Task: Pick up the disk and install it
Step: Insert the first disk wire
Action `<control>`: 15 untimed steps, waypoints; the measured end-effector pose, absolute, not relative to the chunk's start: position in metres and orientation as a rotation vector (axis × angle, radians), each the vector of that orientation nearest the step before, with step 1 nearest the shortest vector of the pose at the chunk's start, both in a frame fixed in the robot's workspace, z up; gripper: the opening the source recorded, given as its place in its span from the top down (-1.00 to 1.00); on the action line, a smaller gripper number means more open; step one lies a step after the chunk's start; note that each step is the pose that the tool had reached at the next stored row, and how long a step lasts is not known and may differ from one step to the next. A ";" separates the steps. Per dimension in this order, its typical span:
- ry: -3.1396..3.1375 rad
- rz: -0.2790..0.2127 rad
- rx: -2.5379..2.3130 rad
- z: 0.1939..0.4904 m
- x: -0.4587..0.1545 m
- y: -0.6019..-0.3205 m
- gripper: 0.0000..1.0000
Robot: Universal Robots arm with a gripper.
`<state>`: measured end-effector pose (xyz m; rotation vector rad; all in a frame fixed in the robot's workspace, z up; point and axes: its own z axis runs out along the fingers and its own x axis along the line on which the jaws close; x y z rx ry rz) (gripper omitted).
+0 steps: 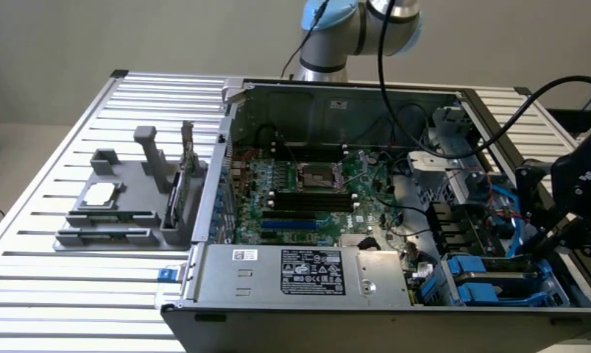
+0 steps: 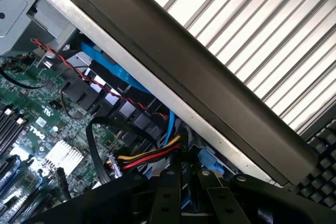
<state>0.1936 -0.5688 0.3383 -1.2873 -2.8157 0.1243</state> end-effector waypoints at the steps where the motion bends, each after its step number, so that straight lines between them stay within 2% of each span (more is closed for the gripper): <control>1: -2.815 0.125 -1.287 0.338 0.194 -0.569 0.67; 11: -2.781 0.149 -1.270 0.340 0.195 -0.569 0.67; 13: -2.776 0.153 -1.267 0.341 0.195 -0.569 0.63; 14: -2.775 0.153 -1.267 0.341 0.195 -0.569 0.51; 15: -2.775 0.153 -1.267 0.341 0.195 -0.569 0.51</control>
